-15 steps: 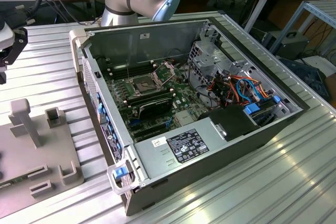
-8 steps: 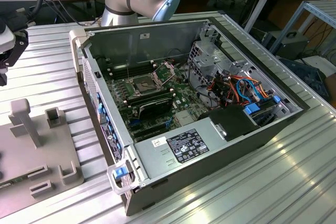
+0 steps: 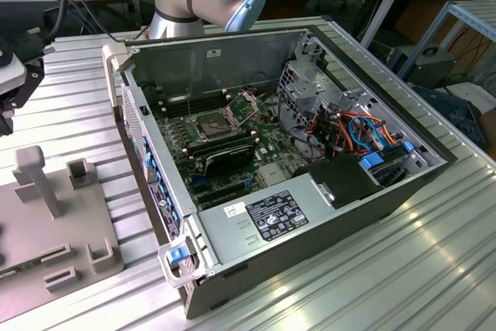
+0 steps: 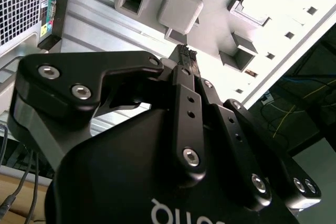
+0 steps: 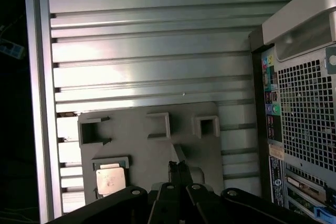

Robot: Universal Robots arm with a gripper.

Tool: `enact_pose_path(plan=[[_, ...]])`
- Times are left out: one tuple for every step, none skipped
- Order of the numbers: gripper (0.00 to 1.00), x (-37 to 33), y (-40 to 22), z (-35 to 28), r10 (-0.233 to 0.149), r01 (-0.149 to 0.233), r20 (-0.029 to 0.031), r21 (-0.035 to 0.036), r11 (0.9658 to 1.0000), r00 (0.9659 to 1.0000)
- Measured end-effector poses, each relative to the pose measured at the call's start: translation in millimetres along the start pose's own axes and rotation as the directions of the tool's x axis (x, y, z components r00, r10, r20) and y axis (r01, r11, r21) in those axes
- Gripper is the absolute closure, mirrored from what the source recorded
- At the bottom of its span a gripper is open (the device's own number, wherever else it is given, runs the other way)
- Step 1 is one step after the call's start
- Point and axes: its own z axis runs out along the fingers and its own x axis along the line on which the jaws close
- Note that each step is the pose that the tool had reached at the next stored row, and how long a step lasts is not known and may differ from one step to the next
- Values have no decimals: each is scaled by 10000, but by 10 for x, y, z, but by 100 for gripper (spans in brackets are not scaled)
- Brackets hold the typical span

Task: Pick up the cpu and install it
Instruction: 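Reach for the cpu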

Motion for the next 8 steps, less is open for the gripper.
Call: enact_pose_path(plan=[[89,0,0,1,0,0,-2,1,10000,10000],[89,0,0,2,0,0,-2,1,10000,10000],[89,0,0,2,0,0,-3,2,10000,10000],[89,0,0,4,0,0,-1,1,10000,10000],[89,0,0,4,0,0,-1,1,10000,10000],[89,7,-1,33,2,-2,-1,1,10000,10000],[89,45,-6,53,1,-1,0,0,10000,10000],[89,61,-7,60,0,0,0,0,10000,10000]])
